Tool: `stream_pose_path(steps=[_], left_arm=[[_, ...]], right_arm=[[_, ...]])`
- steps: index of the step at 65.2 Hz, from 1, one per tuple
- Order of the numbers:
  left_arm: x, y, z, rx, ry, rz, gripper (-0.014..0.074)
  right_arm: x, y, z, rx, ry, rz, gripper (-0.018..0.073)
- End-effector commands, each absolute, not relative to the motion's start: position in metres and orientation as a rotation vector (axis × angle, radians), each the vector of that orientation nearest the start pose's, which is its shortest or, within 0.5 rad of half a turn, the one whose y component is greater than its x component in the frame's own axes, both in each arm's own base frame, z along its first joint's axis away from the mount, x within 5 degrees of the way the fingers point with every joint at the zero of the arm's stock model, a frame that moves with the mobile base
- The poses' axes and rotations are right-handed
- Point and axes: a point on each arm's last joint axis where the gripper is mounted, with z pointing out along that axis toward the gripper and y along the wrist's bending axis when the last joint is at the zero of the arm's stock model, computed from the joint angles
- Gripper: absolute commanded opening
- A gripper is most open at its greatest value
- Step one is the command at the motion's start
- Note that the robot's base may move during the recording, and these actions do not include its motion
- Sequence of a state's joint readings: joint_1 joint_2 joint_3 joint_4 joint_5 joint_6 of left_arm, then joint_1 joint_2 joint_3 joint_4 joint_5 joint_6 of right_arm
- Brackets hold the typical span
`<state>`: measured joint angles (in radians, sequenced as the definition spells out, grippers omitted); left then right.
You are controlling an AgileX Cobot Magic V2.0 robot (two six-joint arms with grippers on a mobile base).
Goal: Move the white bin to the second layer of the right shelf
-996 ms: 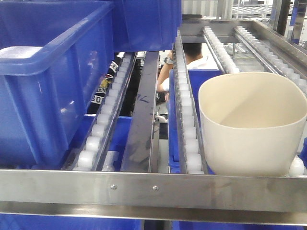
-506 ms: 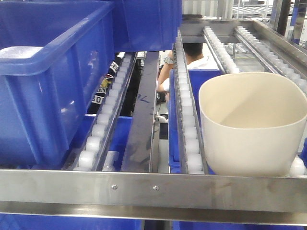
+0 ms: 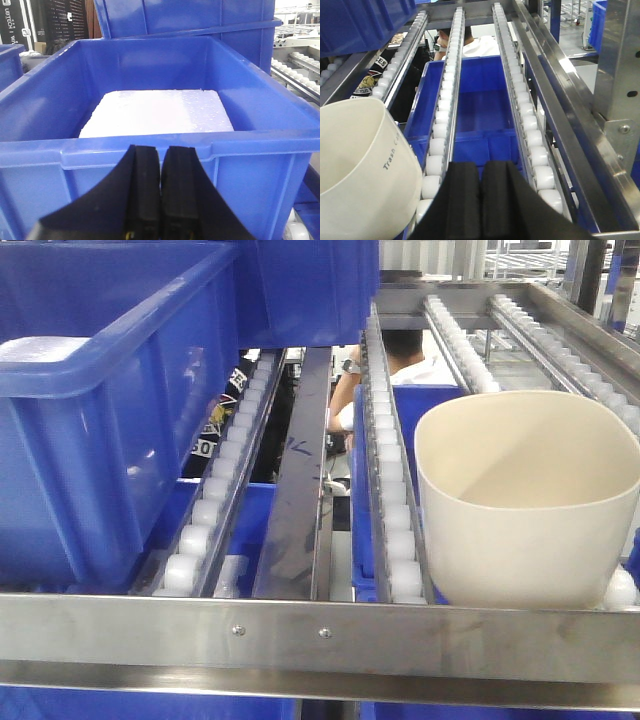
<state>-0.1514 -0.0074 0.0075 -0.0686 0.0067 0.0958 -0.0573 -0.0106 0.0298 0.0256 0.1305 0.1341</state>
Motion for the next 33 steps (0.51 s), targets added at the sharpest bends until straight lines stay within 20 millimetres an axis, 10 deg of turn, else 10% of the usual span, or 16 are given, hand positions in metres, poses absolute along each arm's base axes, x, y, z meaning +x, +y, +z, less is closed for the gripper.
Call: stream_pose_path(steps=[1, 33], left_arm=[[0.0550, -0.0080, 0.2078, 0.115, 1.420, -0.110, 0.0085], [0.0550, -0.0080, 0.2078, 0.115, 1.420, -0.110, 0.0085]], right_arm=[[0.0544, -0.0034, 0.2070, 0.159, 1.496, 0.070, 0.0020], [0.0544, -0.0034, 0.2058, 0.160, 1.509, 0.070, 0.0020]])
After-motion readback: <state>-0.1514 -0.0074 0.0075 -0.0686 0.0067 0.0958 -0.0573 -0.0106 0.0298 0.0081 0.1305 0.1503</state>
